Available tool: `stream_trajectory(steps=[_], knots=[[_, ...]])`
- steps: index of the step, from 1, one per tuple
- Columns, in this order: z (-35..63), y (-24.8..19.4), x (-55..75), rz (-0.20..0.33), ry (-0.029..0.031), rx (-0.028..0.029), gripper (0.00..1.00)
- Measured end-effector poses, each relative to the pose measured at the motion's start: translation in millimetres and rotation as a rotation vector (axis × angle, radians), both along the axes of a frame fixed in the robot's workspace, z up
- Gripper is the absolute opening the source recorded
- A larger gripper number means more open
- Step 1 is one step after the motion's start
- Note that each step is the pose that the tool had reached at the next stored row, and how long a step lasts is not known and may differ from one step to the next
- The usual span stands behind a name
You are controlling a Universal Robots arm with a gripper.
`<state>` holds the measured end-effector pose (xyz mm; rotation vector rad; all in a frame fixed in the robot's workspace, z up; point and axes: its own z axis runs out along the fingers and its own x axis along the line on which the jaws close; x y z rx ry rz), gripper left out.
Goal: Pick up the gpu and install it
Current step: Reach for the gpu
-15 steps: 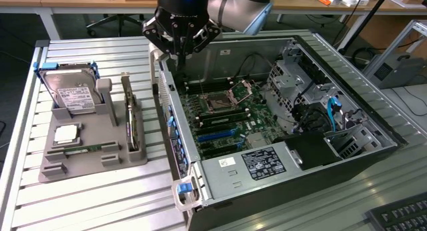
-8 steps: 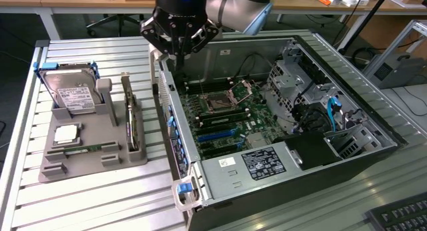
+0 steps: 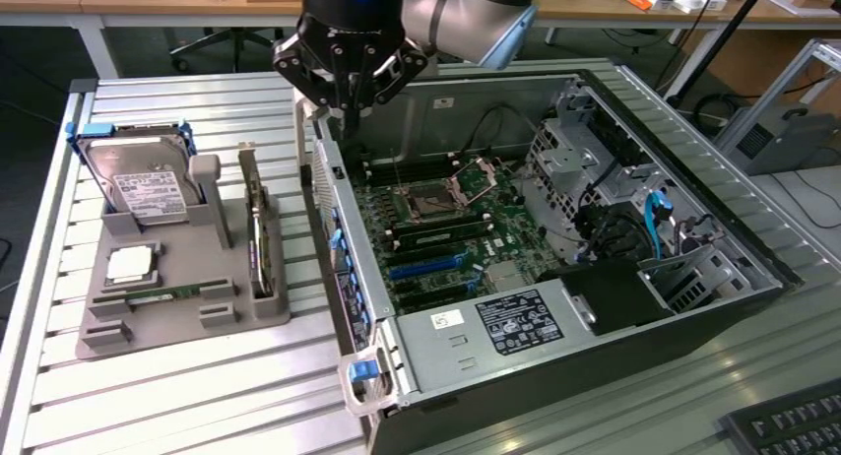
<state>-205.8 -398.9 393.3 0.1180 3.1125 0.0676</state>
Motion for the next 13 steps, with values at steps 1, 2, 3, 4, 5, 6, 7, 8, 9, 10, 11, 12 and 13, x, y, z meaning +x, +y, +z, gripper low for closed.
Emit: stream_trajectory(steps=[1,2,3,4,5,6,7,8,9,10,11,12,13], knots=[[0.0,0.0,-0.5,0.000,0.0000,0.0000,0.10],[0.0,0.0,-0.8,0.000,0.0000,0.0000,0.10],[0.0,0.0,-1.2,0.000,0.0001,-0.0001,0.10],[0.0,0.0,-1.5,0.000,0.0000,0.0000,0.10],[0.0,0.0,-1.9,0.000,0.0000,0.0000,0.10],[0.0,0.0,-2.2,0.000,0.0000,0.0000,0.10],[0.0,0.0,-2.5,0.000,0.0001,0.0000,0.10],[0.0,0.0,-2.9,0.000,0.0000,0.0000,0.10],[0.0,0.0,-3.2,0.000,0.0000,0.0000,0.10],[0.0,0.0,-3.4,0.000,0.0000,0.0000,0.10],[0.0,0.0,-3.7,0.000,0.0000,0.0000,0.10],[0.0,0.0,-4.1,0.000,0.0001,0.0000,0.10],[0.0,0.0,-4.5,0.000,0.0000,0.0000,0.10]])
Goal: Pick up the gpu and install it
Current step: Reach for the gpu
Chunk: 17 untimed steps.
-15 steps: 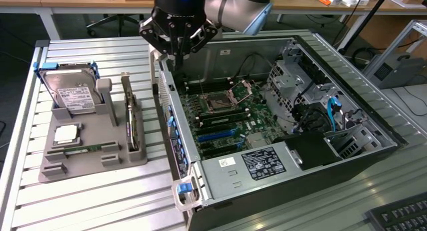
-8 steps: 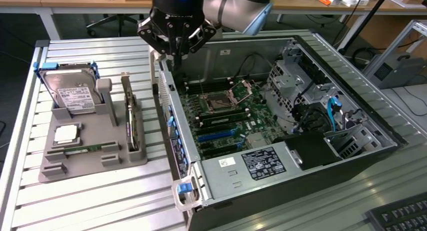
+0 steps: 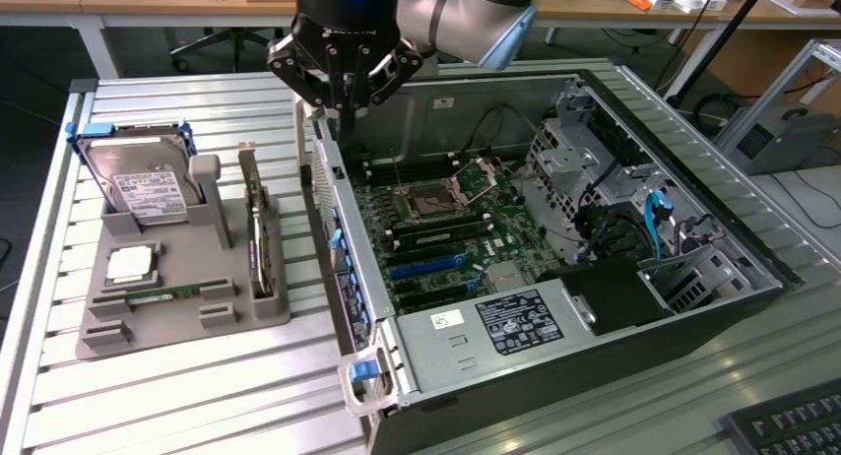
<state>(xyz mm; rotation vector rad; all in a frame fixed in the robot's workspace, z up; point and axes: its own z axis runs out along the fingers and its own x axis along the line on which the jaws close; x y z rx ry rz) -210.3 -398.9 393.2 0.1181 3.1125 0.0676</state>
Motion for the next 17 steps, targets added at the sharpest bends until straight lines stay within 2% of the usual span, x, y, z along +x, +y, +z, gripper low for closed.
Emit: stream_trajectory(steps=[17], knots=[[-0.1,0.0,-5.2,0.000,0.0000,0.0000,0.10]])
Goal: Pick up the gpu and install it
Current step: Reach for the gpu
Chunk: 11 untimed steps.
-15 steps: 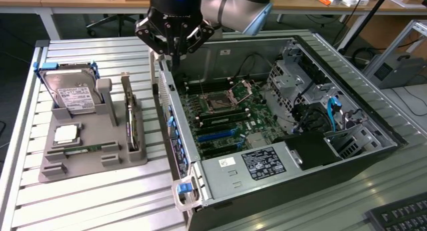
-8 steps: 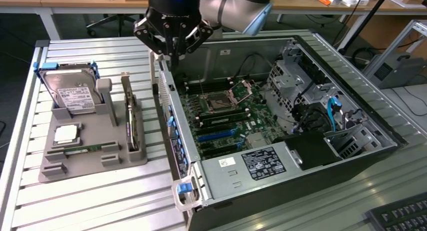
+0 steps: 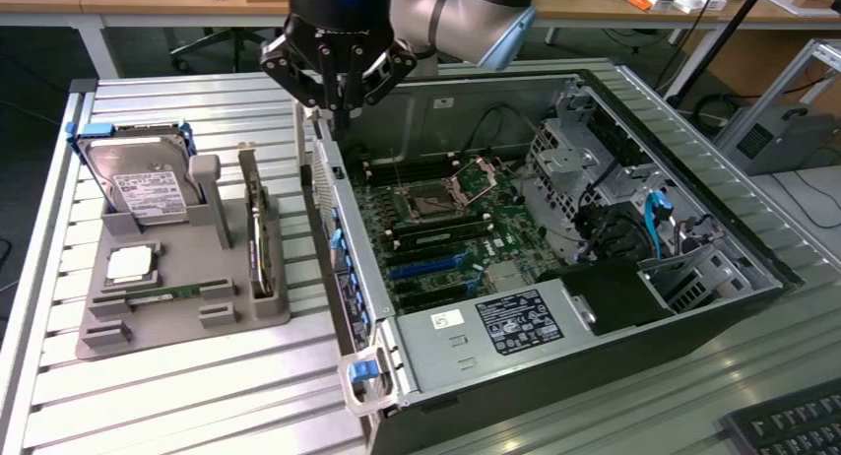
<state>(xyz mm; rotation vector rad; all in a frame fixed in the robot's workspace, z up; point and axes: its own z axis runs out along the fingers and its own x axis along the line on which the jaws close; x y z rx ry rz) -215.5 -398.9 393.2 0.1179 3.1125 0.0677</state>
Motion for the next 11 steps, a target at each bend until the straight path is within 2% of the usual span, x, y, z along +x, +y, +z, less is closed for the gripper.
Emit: stream_trajectory(steps=[11], knots=[[0.0,0.0,-3.2,0.000,0.0000,-0.0001,0.10]])
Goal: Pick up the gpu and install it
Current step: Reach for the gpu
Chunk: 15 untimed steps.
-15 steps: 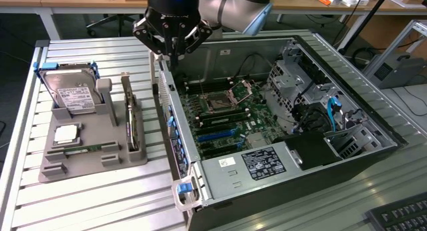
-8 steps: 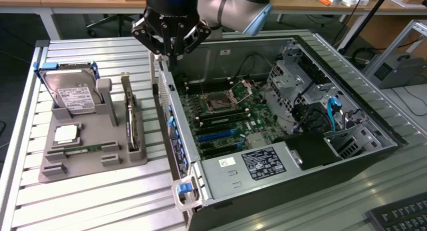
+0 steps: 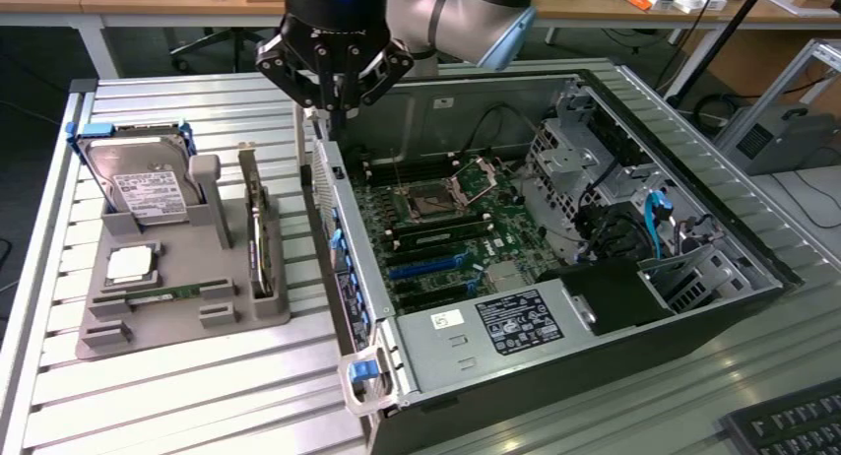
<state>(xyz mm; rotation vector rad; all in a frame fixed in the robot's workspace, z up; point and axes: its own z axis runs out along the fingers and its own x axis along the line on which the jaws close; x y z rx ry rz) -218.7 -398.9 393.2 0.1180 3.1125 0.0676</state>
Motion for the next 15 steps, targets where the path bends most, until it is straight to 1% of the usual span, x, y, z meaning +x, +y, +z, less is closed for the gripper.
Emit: stream_trajectory(steps=[15], knots=[[0.0,0.0,-5.1,0.000,0.0000,0.0000,0.10]])
